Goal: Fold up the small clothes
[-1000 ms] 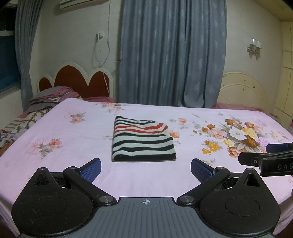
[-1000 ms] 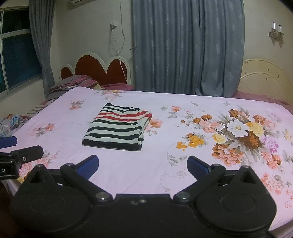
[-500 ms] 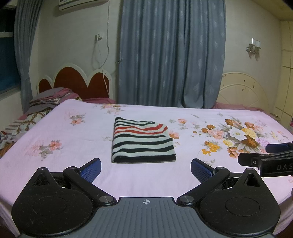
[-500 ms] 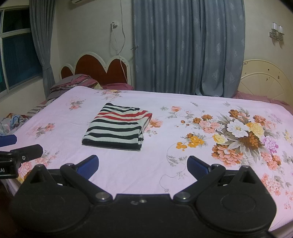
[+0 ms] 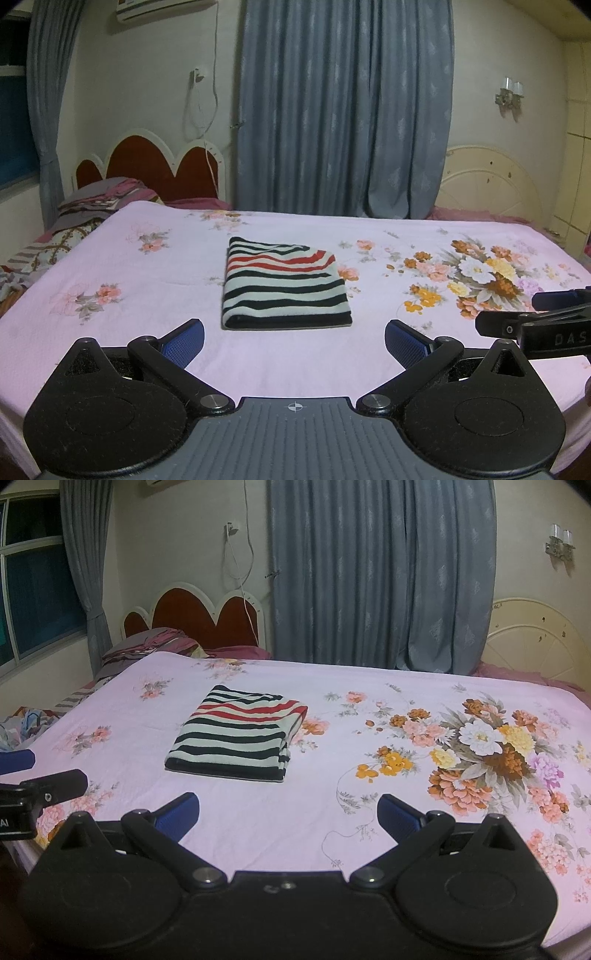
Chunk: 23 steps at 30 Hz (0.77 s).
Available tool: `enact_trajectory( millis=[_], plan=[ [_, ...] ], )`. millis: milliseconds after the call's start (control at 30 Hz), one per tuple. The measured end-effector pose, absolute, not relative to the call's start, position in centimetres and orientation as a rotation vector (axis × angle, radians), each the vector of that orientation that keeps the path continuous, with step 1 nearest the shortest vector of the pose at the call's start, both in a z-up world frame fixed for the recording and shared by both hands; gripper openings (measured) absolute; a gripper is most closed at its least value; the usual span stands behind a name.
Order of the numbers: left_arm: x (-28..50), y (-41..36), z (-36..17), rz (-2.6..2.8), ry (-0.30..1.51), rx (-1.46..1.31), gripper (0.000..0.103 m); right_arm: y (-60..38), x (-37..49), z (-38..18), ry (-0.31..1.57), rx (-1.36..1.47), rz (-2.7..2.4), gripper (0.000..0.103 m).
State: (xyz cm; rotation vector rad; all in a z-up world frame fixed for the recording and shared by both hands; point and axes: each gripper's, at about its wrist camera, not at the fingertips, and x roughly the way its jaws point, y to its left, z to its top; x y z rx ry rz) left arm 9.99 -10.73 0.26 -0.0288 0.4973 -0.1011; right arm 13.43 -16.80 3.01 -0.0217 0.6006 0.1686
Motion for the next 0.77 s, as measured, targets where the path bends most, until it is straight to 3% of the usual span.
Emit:
enact_trajectory(
  millis=[767],
  plan=[
    [9.88,-10.77,0.1,-0.071,0.477,-0.002,0.103,-16.93,13.86,2.69,0.602,-0.029,0.212,0.102]
  ],
)
